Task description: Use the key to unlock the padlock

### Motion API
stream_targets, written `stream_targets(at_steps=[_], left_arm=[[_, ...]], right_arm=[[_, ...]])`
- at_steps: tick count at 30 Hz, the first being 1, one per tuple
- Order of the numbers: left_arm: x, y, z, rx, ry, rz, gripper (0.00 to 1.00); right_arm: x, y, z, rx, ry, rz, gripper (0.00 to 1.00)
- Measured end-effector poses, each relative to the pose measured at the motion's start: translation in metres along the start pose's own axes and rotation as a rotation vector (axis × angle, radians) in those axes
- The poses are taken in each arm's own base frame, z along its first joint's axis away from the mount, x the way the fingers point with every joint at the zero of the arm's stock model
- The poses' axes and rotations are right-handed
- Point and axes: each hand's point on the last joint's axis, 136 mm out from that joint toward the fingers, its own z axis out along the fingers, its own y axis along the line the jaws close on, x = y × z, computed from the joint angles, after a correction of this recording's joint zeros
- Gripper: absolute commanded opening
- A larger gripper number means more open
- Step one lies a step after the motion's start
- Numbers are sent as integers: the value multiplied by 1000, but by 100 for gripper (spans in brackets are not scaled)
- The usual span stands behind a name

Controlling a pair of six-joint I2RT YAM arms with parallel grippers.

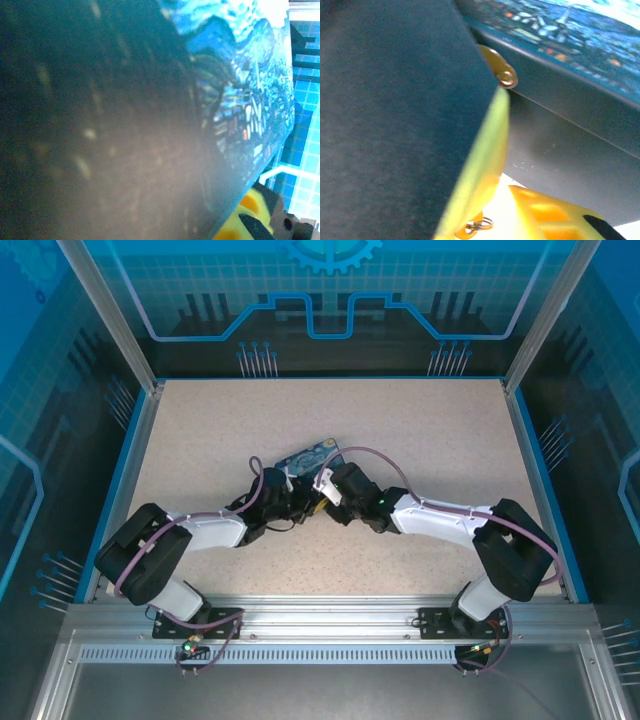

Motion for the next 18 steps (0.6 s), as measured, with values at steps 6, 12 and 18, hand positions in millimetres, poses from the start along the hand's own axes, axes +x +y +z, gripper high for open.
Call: stream_targets(at_steps=[6,12,18], left_arm=[[-1,-1,0,0,-6,0,0],[-1,2,0,-8,-4,-1,0],[1,0,0,-3,7,6,0]], right_arm=[[-1,3,0,-11,-3,-10,0],[1,8,-1,-96,6,31,0],[2,11,-7,-275,5,146,0]])
